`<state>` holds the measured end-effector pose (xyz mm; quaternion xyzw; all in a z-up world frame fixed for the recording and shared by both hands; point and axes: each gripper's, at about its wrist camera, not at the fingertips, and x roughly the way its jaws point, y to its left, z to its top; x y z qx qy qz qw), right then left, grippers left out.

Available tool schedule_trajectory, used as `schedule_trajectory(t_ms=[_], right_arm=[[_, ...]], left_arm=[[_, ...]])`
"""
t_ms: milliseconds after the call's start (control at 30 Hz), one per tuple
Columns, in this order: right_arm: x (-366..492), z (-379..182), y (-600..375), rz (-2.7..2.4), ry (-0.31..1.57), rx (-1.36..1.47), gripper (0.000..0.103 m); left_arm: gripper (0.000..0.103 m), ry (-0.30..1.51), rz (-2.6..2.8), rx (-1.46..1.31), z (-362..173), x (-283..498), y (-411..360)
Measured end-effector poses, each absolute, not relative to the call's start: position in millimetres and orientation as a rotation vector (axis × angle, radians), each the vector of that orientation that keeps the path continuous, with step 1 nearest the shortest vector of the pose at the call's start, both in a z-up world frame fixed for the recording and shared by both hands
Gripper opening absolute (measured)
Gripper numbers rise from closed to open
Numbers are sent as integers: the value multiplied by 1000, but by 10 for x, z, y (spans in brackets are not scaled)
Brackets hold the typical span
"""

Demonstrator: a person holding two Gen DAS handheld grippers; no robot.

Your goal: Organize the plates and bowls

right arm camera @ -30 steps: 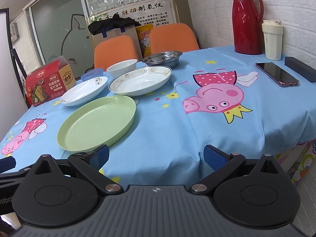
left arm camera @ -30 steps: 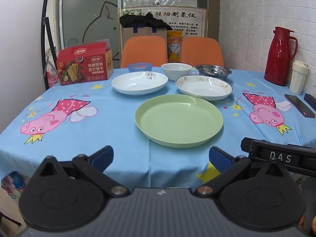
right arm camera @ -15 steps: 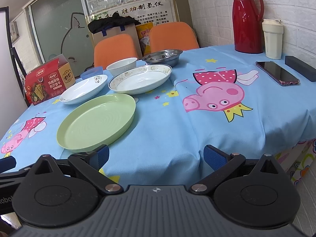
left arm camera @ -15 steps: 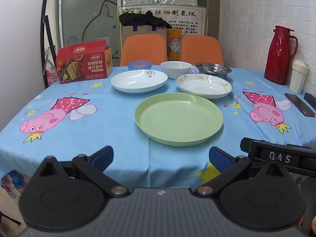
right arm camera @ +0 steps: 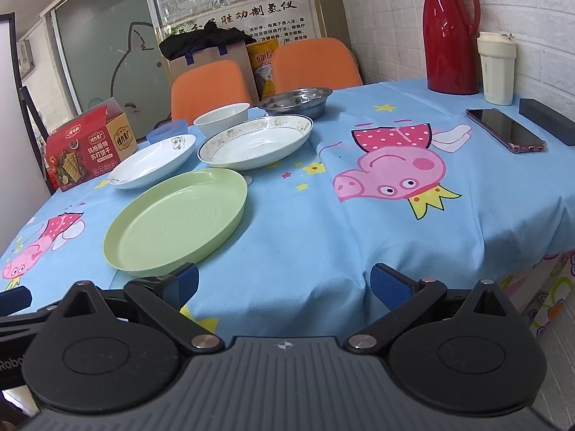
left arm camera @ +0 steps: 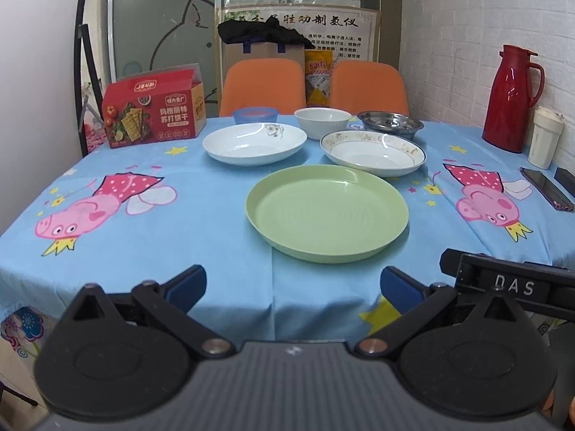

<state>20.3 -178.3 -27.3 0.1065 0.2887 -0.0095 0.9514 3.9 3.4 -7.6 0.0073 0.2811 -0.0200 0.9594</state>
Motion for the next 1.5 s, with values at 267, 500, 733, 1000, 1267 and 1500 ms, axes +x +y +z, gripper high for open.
schedule_trajectory(t_ms=[267,500,733,1000,1267,1500], right_arm=[[209,-272,-1788,-17,588,218,103],[219,-284,-1810,-19,592,224,103],[253,-249,-1861,-55,578,202,103],[477,-234,-1962,-60,539,218,103],[1023,-301,-1783,38,635,171,103],[1450,-290,-1576,83,703,109,103]], left_arm=[[103,569,-40,17,-72,39,33],[103,577,-46,20,-79,81,26],[103,579,-68,12,-50,259,50],[103,640,-62,-33,-50,656,213],[103,747,35,-65,-141,1258,432],[103,798,47,-48,-166,1650,469]])
